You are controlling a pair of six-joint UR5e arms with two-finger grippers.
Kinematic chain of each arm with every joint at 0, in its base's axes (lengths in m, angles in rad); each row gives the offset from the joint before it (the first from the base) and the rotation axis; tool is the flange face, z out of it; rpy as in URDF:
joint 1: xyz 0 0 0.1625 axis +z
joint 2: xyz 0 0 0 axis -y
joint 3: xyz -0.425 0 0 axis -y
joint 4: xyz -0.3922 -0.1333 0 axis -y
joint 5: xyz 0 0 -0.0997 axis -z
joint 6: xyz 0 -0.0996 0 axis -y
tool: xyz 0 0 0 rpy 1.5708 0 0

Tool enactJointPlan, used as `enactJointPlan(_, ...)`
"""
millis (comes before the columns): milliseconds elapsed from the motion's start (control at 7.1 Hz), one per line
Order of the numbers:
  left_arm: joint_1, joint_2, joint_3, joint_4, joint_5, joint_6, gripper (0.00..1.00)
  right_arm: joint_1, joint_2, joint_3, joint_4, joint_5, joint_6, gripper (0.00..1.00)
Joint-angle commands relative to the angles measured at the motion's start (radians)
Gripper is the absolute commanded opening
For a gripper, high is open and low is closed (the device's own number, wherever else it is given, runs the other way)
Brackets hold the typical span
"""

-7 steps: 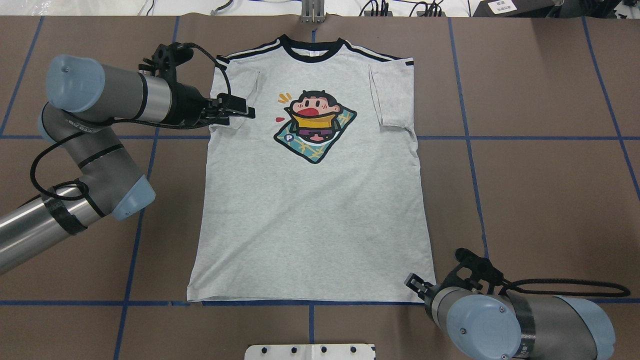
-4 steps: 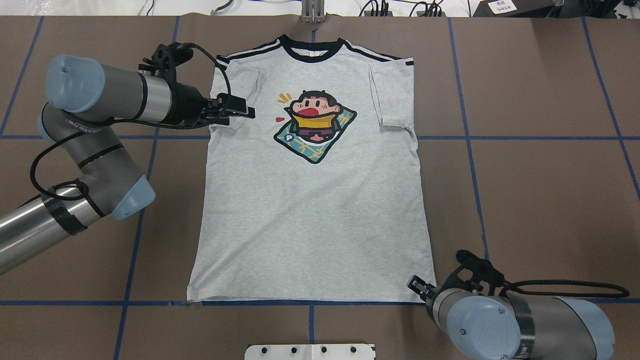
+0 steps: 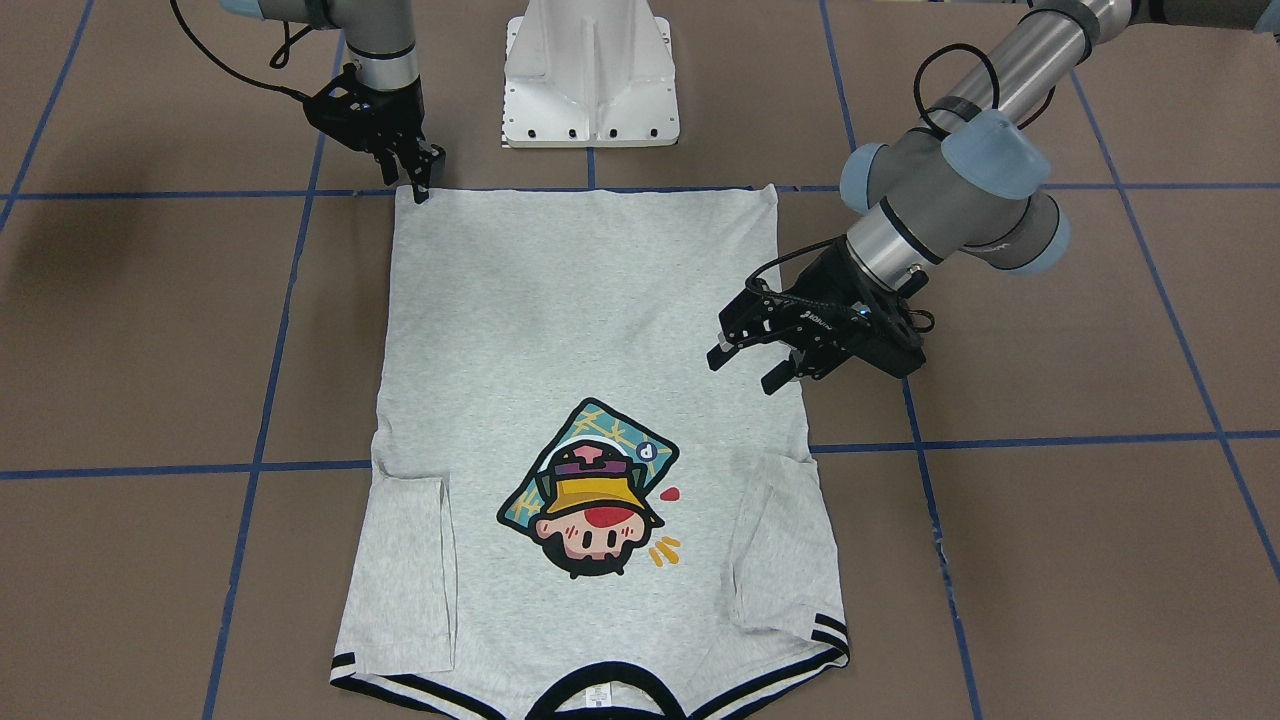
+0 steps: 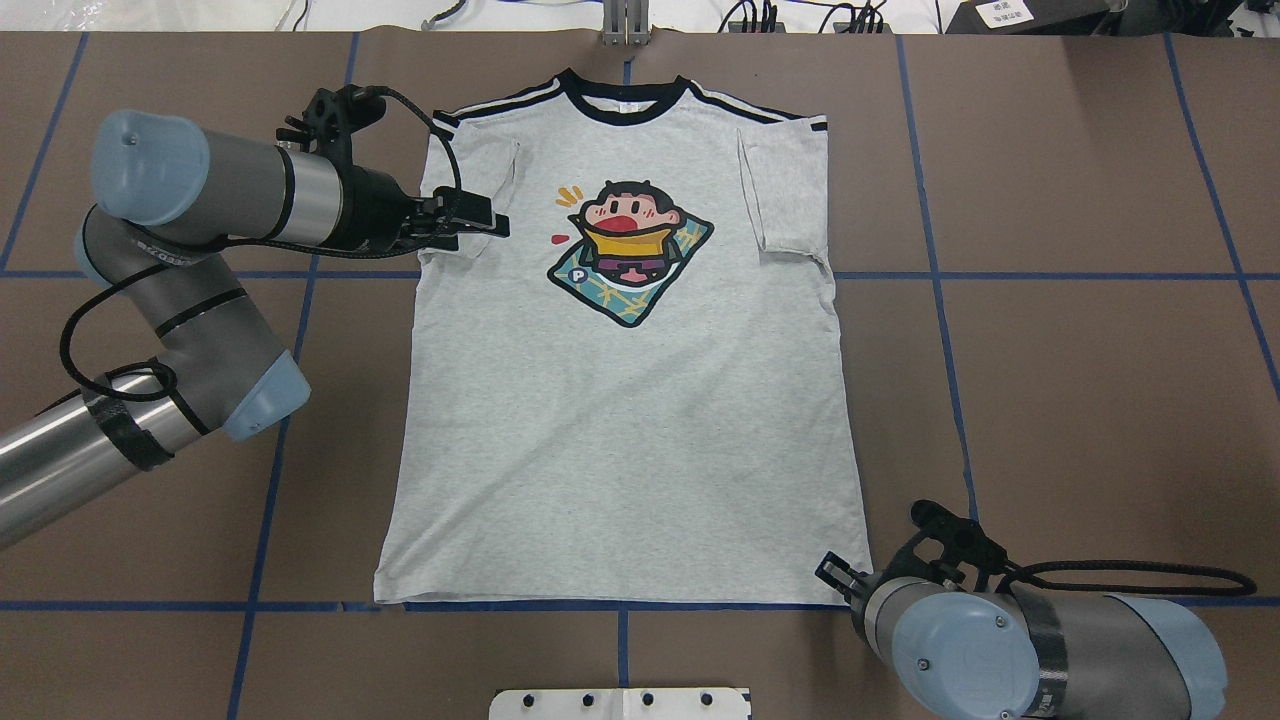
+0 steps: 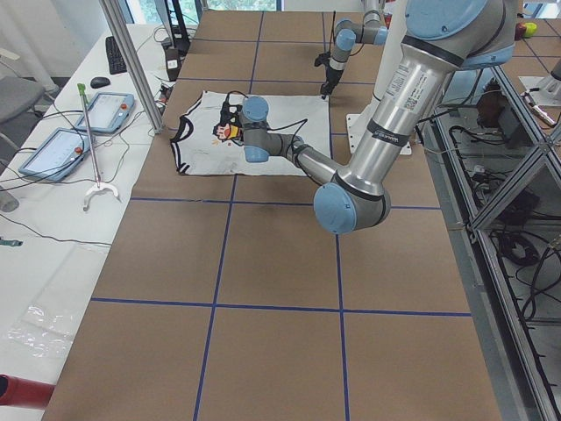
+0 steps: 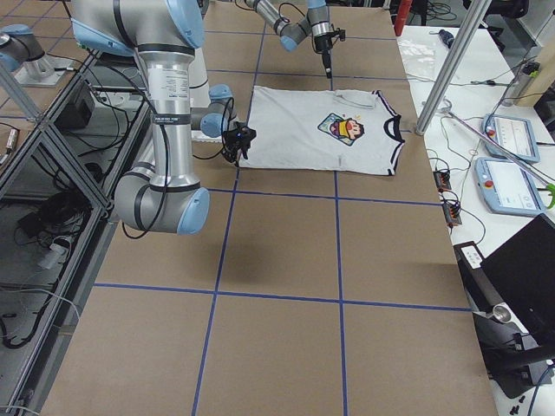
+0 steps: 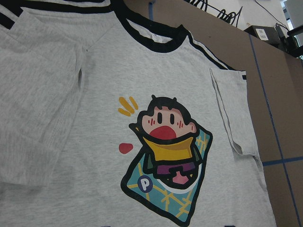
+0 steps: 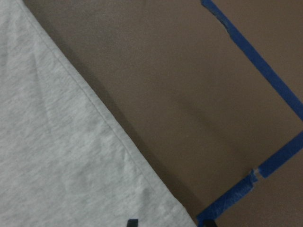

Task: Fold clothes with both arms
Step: 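Move the left gripper to the other hem corner and grasp both hem corners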

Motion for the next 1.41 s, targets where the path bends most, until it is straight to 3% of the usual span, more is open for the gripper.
enactJointPlan(0,0.000,0.000,0.002,0.000,0.000,0.000,0.84,0.000,0.001,0.002,-0.001,0.001,0.000,0.05)
enactJointPlan(141,0.002,-0.001,0.002,0.000,0.000,0.000,0.84,0.000,-0.002,0.002,-0.002,0.009,0.002,0.00)
enactJointPlan(563,0.003,-0.002,-0.009,0.009,-0.003,-0.026,0.84,0.008,-0.002,0.082,-0.008,0.026,0.000,0.00)
enactJointPlan(704,0.005,-0.005,-0.064,0.111,-0.002,-0.056,0.83,0.012,-0.001,0.084,-0.009,0.038,0.000,0.00)
enactJointPlan(845,0.027,0.042,-0.194,0.270,0.012,-0.057,0.83,0.017,-0.001,0.084,-0.009,0.040,0.000,0.00)
enactJointPlan(986,0.096,0.136,-0.319,0.370,0.061,-0.057,0.83,0.022,-0.001,0.084,-0.011,0.040,-0.002,0.00)
enactJointPlan(1126,0.201,0.231,-0.439,0.502,0.207,-0.061,0.83,0.022,-0.002,0.084,-0.011,0.041,-0.005,0.00)
enactJointPlan(1267,0.250,0.247,-0.498,0.623,0.234,-0.104,0.83,0.022,-0.002,0.081,-0.012,0.041,-0.005,0.00)
